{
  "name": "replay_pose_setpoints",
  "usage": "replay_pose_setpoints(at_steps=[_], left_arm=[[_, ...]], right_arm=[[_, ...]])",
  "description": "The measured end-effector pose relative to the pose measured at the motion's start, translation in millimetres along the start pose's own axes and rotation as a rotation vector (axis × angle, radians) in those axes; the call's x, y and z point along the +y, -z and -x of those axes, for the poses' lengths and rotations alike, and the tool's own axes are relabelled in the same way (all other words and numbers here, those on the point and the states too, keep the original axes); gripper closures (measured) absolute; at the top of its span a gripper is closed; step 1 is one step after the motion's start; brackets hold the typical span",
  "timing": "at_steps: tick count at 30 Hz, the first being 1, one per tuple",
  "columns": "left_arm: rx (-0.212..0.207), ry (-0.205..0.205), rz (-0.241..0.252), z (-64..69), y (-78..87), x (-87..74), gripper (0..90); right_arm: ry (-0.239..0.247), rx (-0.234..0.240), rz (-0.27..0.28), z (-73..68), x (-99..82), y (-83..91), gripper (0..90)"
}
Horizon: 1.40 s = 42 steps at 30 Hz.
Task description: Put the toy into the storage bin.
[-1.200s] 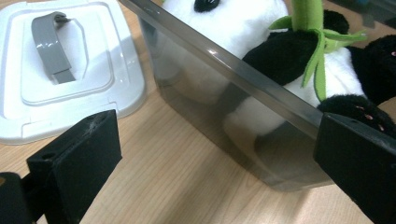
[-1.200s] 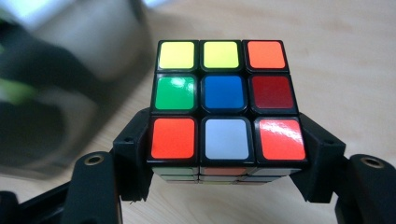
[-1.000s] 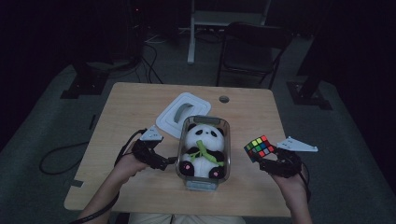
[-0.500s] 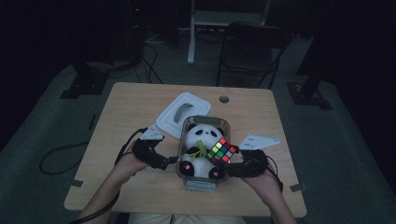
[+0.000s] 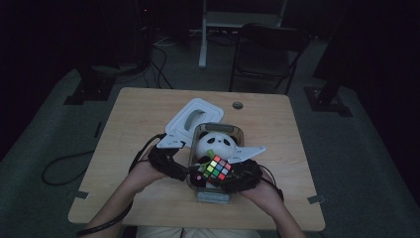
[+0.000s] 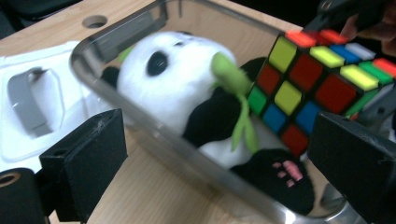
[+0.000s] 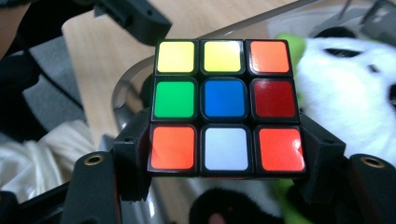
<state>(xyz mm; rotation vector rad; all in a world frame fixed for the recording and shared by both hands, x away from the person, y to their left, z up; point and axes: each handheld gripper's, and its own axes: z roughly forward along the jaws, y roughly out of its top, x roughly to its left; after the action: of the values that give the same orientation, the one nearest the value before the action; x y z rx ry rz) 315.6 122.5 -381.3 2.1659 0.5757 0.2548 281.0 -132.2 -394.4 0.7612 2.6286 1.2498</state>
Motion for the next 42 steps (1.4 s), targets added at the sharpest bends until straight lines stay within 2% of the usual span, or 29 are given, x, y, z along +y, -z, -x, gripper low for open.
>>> replay_pose_setpoints(at_steps=[3, 7, 10, 14, 17, 19, 20, 21, 24, 26, 31, 33, 35, 38, 41, 42], left_arm=[[-0.010, -0.016, 0.001, 6.2, -2.4, 5.0, 5.3], [-0.017, -0.026, 0.003, 11.4, -5.2, 10.1, 5.3], [-0.024, -0.034, 0.004, 14.3, -6.3, 13.1, 5.3], [-0.038, -0.047, 0.008, 20.7, -7.4, 16.1, 5.3], [-0.046, -0.052, 0.001, 23.4, -10.3, 18.9, 5.3], [-0.049, -0.050, -0.002, 24.7, -13.3, 20.8, 5.3], [-0.056, -0.054, -0.005, 25.2, -14.9, 21.6, 5.4], [-0.062, -0.056, -0.008, 26.1, -16.6, 22.1, 5.4], [-0.067, -0.045, -0.007, 27.6, -21.9, 23.7, 15.0], [-0.073, -0.055, -0.011, 28.9, -24.5, 24.3, 16.1], [-0.093, -0.063, -0.011, 29.2, -25.3, 22.5, 31.0], [-0.098, -0.073, -0.021, 30.1, -25.2, 21.1, 35.5], [-0.103, -0.087, -0.040, 31.1, -27.1, 18.7, 36.2], [-0.125, -0.092, -0.034, 32.1, -27.0, 15.9, 43.7], [-0.106, -0.128, -0.051, 35.6, -28.7, 13.8, 51.0], [-0.113, -0.124, -0.053, 34.2, -30.2, 12.6, 52.9]], right_arm=[[0.005, 0.004, -0.012, -0.3, -2.2, -1.5, 33.6], [-0.015, 0.023, -0.001, 2.7, -3.6, 1.0, 31.9], [-0.019, 0.024, 0.015, 3.2, -2.9, 5.8, 29.9], [-0.031, 0.013, 0.069, 3.7, -0.9, 18.0, 31.6], [-0.042, 0.000, 0.111, 5.8, -0.2, 28.9, 40.6], [-0.043, -0.018, 0.125, 6.6, -0.5, 33.7, 57.4], [-0.045, -0.021, 0.131, 6.5, -0.9, 34.8, 60.9], [-0.041, -0.023, 0.127, 6.2, -0.9, 34.8, 69.7], [-0.025, -0.043, 0.104, 5.0, -1.5, 30.8, 85.4], [-0.021, -0.051, 0.085, 4.6, -1.6, 26.7, 90.0], [-0.008, -0.052, 0.061, 3.3, 0.2, 21.3, 90.0], [-0.003, -0.041, 0.054, 3.2, 0.6, 20.1, 90.0], [0.005, -0.040, 0.038, 1.7, 0.6, 16.9, 90.0], [0.016, -0.047, 0.025, -0.5, 1.7, 13.9, 90.0], [0.010, -0.026, 0.023, 1.5, 2.2, 11.8, 90.0], [0.013, -0.028, 0.012, 1.6, 2.4, 9.7, 90.0]])
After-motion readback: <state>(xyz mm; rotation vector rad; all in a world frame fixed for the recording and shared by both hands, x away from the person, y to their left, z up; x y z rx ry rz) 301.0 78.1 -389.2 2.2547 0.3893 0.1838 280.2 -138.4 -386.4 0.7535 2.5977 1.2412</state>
